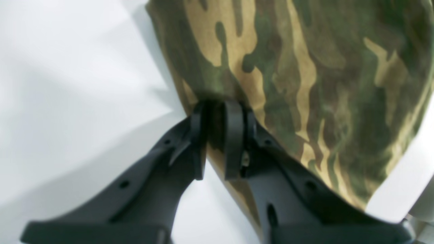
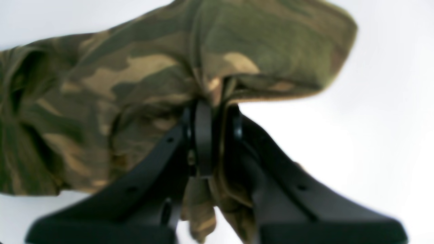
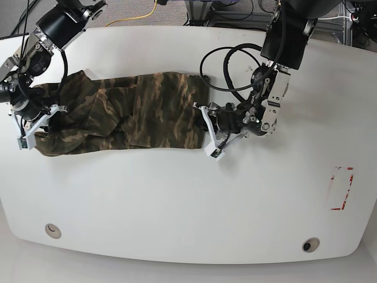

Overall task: Layout the t-shirt on the table in an organized manner, then fold the t-shirt properly
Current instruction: 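Fold the strip in half, left gripper carrying its end toward the right gripper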

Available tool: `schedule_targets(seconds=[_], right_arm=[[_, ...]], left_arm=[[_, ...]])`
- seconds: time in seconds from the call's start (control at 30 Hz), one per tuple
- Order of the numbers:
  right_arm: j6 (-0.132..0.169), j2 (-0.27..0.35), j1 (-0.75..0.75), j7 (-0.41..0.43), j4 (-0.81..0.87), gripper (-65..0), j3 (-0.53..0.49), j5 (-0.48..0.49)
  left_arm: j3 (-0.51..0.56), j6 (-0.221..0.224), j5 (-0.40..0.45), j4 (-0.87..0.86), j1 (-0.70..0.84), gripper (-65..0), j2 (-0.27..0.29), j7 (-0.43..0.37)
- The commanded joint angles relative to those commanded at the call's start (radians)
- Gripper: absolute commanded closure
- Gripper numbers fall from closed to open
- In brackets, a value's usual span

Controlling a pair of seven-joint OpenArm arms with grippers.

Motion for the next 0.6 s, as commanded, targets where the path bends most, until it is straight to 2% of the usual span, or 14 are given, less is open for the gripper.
schedule_targets(seconds=[0.17, 0.3, 0.4, 0.6], right_arm=[[0.0, -0.032, -0.029, 0.0, 0.101, -0.6, -0.086, 0.0], [0.0, -0.043, -0.038, 0.0, 0.121, -0.6, -0.138, 0.002], [0.0, -0.054, -0.041, 0.0, 0.121, -0.6, -0.161, 0.002], [0.0, -0.089, -0.044, 0.0, 0.123, -0.6, -0.203, 0.002]], left_arm=[[0.0, 0.008, 0.014, -0.002, 0.0, -6.9, 0.063, 0.0], [0.0, 0.064, 0.061, -0.008, 0.002, -6.9, 0.117, 0.0], [0.0, 0.089, 0.083, -0.035, 0.002, -6.9, 0.149, -0.003], [0.0, 0.13, 0.086, -0.098, -0.005, -6.9, 0.156, -0.04]])
